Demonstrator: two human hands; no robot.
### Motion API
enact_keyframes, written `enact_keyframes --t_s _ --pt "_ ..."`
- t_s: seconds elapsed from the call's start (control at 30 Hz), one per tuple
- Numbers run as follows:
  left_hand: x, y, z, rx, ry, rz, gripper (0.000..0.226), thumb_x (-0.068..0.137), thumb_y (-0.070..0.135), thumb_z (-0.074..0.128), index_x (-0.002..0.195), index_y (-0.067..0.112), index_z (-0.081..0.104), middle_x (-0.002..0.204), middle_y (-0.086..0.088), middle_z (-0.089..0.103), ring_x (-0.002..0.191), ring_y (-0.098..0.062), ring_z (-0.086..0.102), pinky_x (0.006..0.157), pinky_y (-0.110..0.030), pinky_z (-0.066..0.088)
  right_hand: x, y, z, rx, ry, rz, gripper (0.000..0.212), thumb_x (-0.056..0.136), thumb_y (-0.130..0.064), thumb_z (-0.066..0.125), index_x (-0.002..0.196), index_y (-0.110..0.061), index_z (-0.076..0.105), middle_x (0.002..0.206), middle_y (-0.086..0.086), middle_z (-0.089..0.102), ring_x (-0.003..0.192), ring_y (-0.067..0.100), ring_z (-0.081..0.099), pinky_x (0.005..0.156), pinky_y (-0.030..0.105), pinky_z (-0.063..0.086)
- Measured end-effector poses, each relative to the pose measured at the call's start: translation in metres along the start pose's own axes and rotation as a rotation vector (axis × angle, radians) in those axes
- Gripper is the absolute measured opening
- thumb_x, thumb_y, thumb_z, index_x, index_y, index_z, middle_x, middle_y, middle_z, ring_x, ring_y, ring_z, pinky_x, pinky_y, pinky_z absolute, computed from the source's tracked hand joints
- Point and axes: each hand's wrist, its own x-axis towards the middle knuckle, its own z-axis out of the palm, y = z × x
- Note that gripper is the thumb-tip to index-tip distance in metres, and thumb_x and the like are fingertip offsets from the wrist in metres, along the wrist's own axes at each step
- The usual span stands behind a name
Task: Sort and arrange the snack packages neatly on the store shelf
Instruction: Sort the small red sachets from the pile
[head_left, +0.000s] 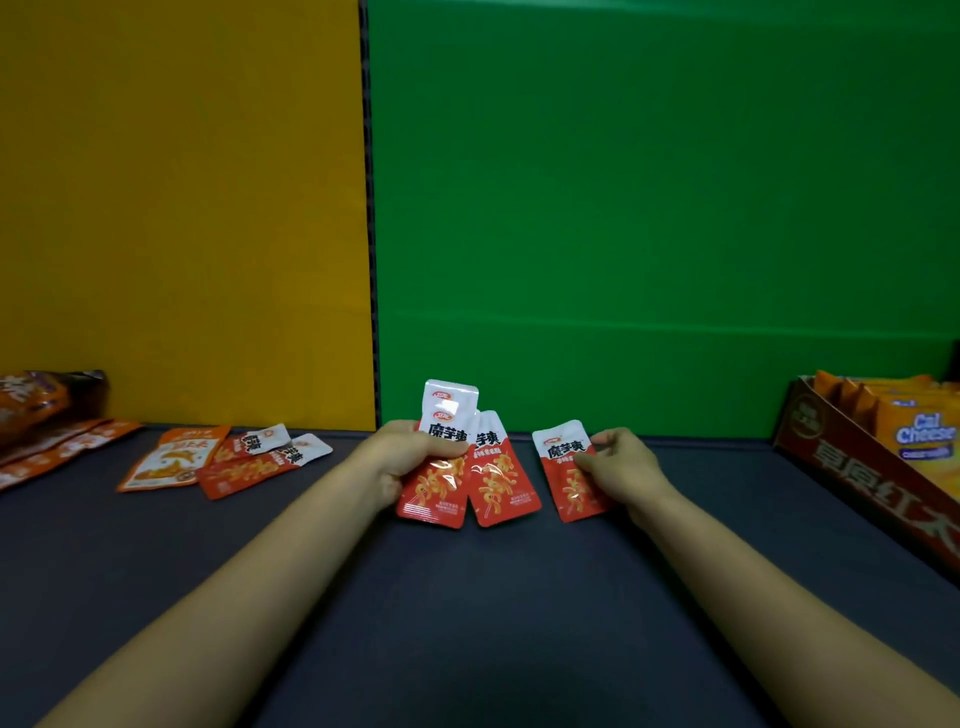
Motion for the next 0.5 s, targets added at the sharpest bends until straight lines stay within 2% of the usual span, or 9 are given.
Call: enact_keyframes --t_s 0.03,0.1,0.17,0.27,0.37,0.5 --pt "0.002 -0.002 0.002 0.016 0.003 -0.012 0.014 0.079 -0.001 0.068 0.090 0.006 0.062 0.062 -0.007 0.071 0.049 -0.016 0.066 0.052 -0.027 0.053 0.003 0.000 0.002 -0.034 0.011 -0.003 0.031 0.085 -0.019 0.064 0.114 -0.012 0.053 0.090 0.001 0.058 0.101 0.026 0.061 0.089 0.037 0.050" --pt "0.006 -0.005 0.004 0.046 0.009 -0.033 0.022 0.078 0.000 0.070 0.098 0.004 0.062 0.075 -0.011 0.070 0.055 -0.019 0.066 0.057 -0.030 0.052 0.009 0.001 0.005 -0.115 0.036 -0.009 0.035 0.085 -0.022 0.063 0.117 -0.012 0.053 0.104 0.006 0.063 0.109 0.027 0.059 0.094 0.035 0.046" --pt "0.009 -0.004 0.007 0.060 0.004 -0.038 0.029 0.078 0.001 0.071 0.105 0.004 0.061 0.082 -0.013 0.069 0.064 -0.023 0.066 0.061 -0.032 0.053 0.013 0.005 0.004 -0.202 0.068 -0.017 0.034 0.086 -0.023 0.061 0.117 -0.012 0.054 0.116 0.010 0.063 0.113 0.028 0.056 0.094 0.033 0.042" --pt "0.015 -0.003 0.014 0.038 -0.007 -0.027 0.035 0.078 0.001 0.070 0.111 0.002 0.060 0.085 -0.013 0.069 0.069 -0.024 0.066 0.063 -0.033 0.054 0.015 0.012 -0.003 -0.327 0.121 -0.059 0.027 0.089 -0.024 0.057 0.113 -0.012 0.058 0.118 0.011 0.063 0.113 0.030 0.055 0.091 0.030 0.041" --pt "0.016 -0.006 0.022 0.033 -0.027 -0.014 0.023 0.080 0.002 0.069 0.101 0.006 0.061 0.081 -0.010 0.069 0.060 -0.018 0.067 0.058 -0.029 0.053 0.013 0.016 -0.004 -0.481 0.107 -0.120 0.026 0.092 -0.026 0.051 0.111 -0.010 0.058 0.115 0.013 0.063 0.110 0.031 0.056 0.087 0.032 0.041" --pt "0.016 -0.007 0.024 0.001 -0.048 0.022 0.017 0.080 0.002 0.068 0.093 0.011 0.061 0.079 -0.008 0.070 0.059 -0.017 0.068 0.053 -0.026 0.053 0.008 0.012 -0.005 -0.655 0.119 -0.188 0.036 0.094 -0.033 0.047 0.118 -0.007 0.055 0.122 0.015 0.054 0.113 0.033 0.051 0.092 0.037 0.041"
